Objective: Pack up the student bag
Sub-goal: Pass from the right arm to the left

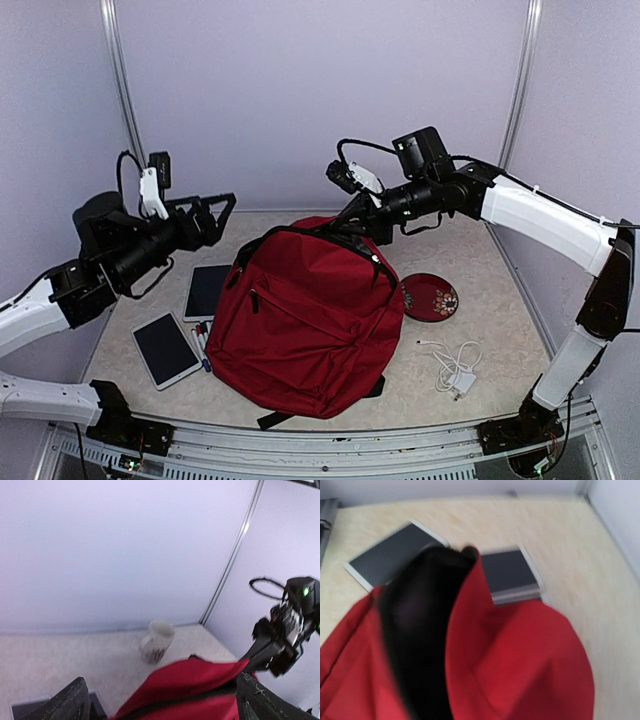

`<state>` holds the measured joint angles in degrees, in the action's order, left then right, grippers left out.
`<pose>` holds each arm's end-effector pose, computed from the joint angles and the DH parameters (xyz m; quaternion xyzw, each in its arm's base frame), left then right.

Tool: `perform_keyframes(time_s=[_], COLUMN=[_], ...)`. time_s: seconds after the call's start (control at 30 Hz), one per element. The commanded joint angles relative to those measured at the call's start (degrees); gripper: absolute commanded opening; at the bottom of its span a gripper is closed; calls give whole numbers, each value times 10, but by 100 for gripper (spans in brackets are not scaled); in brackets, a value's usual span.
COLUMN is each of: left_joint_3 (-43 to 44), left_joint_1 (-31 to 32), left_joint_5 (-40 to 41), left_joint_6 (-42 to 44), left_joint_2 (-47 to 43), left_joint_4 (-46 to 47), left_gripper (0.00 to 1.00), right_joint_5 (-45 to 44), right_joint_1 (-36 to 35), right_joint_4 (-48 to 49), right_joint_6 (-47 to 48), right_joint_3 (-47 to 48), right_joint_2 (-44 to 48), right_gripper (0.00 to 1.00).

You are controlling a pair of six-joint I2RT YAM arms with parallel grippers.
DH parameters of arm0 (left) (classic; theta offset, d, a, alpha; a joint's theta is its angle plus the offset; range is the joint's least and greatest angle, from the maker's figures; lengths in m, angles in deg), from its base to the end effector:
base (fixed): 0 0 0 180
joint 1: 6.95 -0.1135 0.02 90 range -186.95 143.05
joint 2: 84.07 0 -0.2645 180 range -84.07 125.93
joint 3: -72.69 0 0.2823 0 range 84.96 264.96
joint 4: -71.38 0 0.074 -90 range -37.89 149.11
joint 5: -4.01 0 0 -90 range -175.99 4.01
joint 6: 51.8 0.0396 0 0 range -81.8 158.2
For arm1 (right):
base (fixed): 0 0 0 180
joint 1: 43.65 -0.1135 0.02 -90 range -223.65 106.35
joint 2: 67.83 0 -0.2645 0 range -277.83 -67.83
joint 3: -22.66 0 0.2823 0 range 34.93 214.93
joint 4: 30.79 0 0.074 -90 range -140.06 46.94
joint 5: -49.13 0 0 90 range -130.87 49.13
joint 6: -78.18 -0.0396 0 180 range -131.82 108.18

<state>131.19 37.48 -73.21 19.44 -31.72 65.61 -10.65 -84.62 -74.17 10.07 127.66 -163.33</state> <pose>0.1859 -0.1700 0.3539 0.0786 0.7004 -0.3026 0.6416 0.2992 0.2862 0.3630 -0.5489 0.6630 0.3021 0.4097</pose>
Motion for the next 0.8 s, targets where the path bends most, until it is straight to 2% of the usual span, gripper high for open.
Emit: perform_keyframes(time_s=[0.0,0.07,0.2,0.3,0.4,0.53,0.6,0.67,0.7,0.77], left_joint_3=[105,154,191,194,228,269,277,291,297,302], left_joint_1=[5,5,5,25,66,77,77,77,77,78], left_joint_5=[-65,-103,-137,-189,-141,-143,-128,-89,-68,-37], left_joint_6=[96,122,179,230,282,311,319,319,320,329], left_joint_2=[70,112,160,169,190,222,233,248,256,267], left_joint_4=[-24,-43,-43,-21,-47,-101,-108,-116,-118,-119], left_gripper=[99,95,71,71,74,68,61,48,45,46], right_joint_5=[25,28,40,40,51,64,70,89,101,115], right_joint_1=[-32,-43,-46,-47,-47,-53,-56,-58,-58,-59], right_joint_4=[-23,-20,-7,-9,-20,-35,-37,-43,-45,-50], right_joint_6=[78,89,87,94,108,122,129,135,139,143], right_joint_3=[80,99,143,179,207,228,228,228,227,228], right_joint_2=[-22,-28,-34,-39,-45,-50,-50,-50,-50,-48], right_gripper=[0,0,0,0,0,0,0,0,0,0])
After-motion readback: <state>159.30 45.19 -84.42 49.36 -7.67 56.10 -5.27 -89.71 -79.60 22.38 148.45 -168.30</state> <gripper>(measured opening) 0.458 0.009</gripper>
